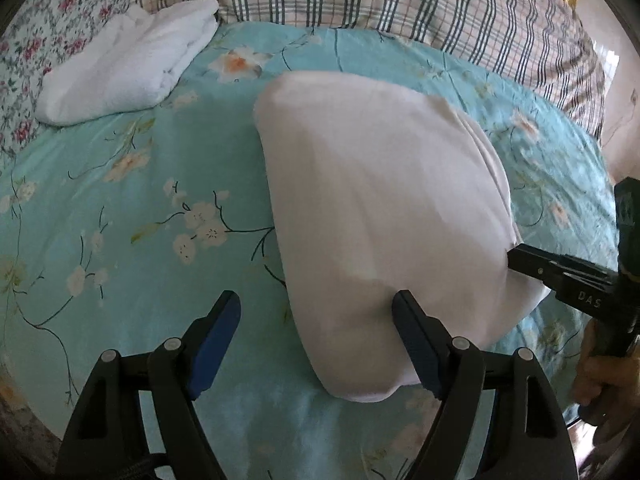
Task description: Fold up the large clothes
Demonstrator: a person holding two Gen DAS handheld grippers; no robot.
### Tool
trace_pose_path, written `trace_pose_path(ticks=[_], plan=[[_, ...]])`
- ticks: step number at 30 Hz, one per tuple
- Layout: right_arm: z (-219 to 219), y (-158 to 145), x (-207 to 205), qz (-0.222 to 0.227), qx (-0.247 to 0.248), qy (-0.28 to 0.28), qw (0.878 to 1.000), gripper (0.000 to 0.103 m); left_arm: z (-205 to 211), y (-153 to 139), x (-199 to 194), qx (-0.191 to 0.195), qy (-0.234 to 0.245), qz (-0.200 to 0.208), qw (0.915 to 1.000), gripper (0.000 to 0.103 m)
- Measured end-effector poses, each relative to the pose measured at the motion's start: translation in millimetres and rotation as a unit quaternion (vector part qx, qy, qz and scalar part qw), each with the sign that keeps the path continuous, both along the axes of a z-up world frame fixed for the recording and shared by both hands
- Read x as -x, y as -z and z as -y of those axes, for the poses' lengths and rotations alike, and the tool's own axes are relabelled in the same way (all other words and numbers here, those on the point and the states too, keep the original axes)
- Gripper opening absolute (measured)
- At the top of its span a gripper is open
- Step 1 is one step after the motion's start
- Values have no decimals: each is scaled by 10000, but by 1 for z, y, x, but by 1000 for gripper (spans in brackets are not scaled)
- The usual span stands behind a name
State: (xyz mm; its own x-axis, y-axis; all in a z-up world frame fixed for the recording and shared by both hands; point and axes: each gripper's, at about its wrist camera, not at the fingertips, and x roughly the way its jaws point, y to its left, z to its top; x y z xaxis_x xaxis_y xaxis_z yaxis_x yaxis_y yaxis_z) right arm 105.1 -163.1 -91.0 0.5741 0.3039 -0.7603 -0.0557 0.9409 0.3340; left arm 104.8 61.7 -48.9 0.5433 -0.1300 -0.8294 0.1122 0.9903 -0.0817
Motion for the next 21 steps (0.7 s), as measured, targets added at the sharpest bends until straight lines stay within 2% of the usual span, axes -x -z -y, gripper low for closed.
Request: trace_pose_path(ticks=[6, 8, 10, 12, 13, 16, 18, 21], plan=[[2, -25, 19, 185, -222, 84, 9995, 32, -8, -18, 17, -5, -53, 123, 9999, 77], [3, -35, 30, 289, -233, 77, 9993, 47, -10, -23, 28, 36, -65, 122, 9999, 81], [4, -43, 45, 370, -222, 40, 9991, 54, -10, -25, 38, 16, -44, 127, 9999, 83], [4, -46, 59, 404, -192, -19, 9990, 55, -8, -24, 50, -53, 32, 63, 10000, 84], [4, -47, 68, 401, -161, -53, 9991, 59, -8, -22, 55, -86, 55, 21, 9999, 84], [1, -43, 92, 376, 27, -142, 9992, 78, -8, -14, 70, -234, 112, -117, 9996, 84], [-2, -40, 107, 331, 169, -199, 9991, 79, -7, -11, 80, -386, 117, -157, 9991, 84], [-2, -37, 121, 214, 207, -280, 9992, 79, -6, -23, 99, -519, 170, 35, 9985, 84]])
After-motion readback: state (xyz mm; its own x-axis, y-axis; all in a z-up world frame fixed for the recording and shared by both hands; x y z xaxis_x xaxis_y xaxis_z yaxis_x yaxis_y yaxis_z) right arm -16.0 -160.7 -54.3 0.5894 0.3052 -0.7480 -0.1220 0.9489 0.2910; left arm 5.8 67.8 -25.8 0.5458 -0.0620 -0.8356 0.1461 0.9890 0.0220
